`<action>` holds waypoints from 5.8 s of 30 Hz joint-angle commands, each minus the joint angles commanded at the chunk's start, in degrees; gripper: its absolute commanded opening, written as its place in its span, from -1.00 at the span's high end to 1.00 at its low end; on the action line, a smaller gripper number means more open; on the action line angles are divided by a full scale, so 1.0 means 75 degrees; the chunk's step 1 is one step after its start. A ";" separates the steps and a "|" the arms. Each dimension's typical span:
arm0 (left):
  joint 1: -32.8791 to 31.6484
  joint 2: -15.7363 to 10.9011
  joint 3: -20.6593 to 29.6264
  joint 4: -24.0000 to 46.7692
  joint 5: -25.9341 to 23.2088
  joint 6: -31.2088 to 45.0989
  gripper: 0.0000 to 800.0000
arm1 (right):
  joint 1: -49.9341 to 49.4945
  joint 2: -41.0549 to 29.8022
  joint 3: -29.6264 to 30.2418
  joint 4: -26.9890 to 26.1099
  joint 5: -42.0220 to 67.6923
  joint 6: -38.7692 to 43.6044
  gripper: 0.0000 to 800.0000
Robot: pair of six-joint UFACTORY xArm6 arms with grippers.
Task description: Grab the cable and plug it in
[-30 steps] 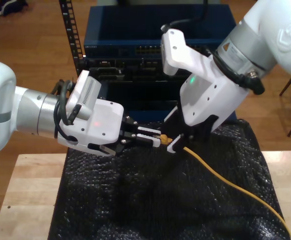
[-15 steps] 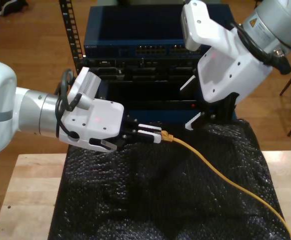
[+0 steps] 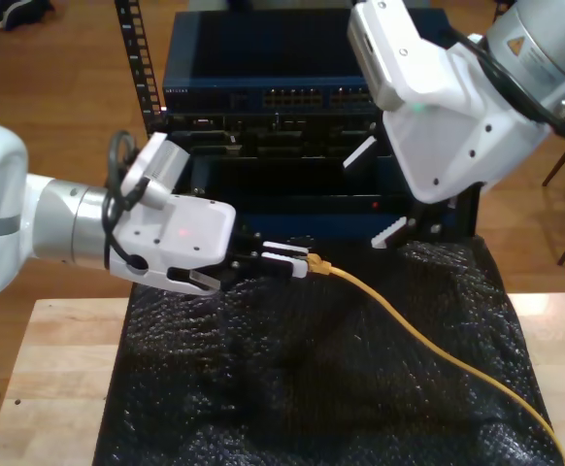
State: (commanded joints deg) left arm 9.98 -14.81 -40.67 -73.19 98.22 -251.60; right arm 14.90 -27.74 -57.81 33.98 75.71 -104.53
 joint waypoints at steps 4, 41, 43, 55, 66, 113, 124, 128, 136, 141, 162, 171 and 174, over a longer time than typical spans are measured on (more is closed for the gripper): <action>0.0023 0.0023 0.0000 -0.0176 0.0047 0.0000 0.94 | -0.0105 -0.0527 0.0434 0.0375 0.0012 -0.0949 -0.89; 0.0340 0.0422 -0.0082 -0.0539 0.0774 -0.0012 0.94 | -0.1383 -0.2825 0.2579 0.2086 -0.0316 -0.3798 -0.89; 0.0352 0.0434 -0.0082 -0.0539 0.0856 -0.0012 0.94 | -0.1371 -0.3130 0.2626 0.2098 -0.0340 -0.3786 -0.89; 0.0375 0.0645 -0.0129 -0.0645 0.1278 -0.0023 0.95 | -0.1313 -0.3716 0.3095 0.2544 -0.0832 -0.3786 -0.89; 0.0363 0.1325 -0.0129 -0.0996 0.2110 -0.0105 0.94 | -0.1219 -0.3352 0.3106 0.3083 -0.1407 -0.3833 -0.88; 0.0387 0.1946 -0.0129 -0.1418 0.3294 -0.1008 0.94 | 0.1219 -0.2602 0.3528 0.3516 -0.3950 -0.3903 -0.55; 0.0387 0.2145 -0.0164 -0.1418 0.3528 -0.1536 0.93 | 0.1407 -0.2602 0.3505 0.3540 -0.3962 -0.3892 -0.42; 0.0387 0.2180 -0.0176 -0.1418 0.3528 -0.1536 0.92 | 0.1430 -0.2614 0.3505 0.3552 -0.3962 -0.3880 -0.34; 0.0387 0.2204 -0.0176 -0.1418 0.3645 -0.1547 0.92 | 0.1430 -0.2637 0.3516 0.3552 -0.3962 -0.3856 -0.10; 0.0387 0.2215 -0.0176 -0.1418 0.3657 -0.1618 0.92 | 0.1430 -0.2649 0.3505 0.3563 -0.3962 -0.3833 0.05; 0.0387 0.2239 -0.0176 -0.1407 0.3669 -0.1711 0.92 | 0.1430 -0.2661 0.3516 0.3681 -0.4161 -0.3821 0.42; 0.0387 0.2239 -0.0176 -0.1407 0.3681 -0.1711 0.92 | 0.1442 -0.2661 0.3516 0.3681 -0.4149 -0.3821 0.44; 0.0387 0.2239 -0.0176 -0.1418 0.3704 -0.1723 0.92 | 0.1547 -0.2661 0.3516 0.3681 -0.4149 -0.3821 0.44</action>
State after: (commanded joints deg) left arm 12.88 1.98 -41.99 -83.82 126.00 -264.53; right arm 26.51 -47.69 -31.44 61.58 44.59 -133.19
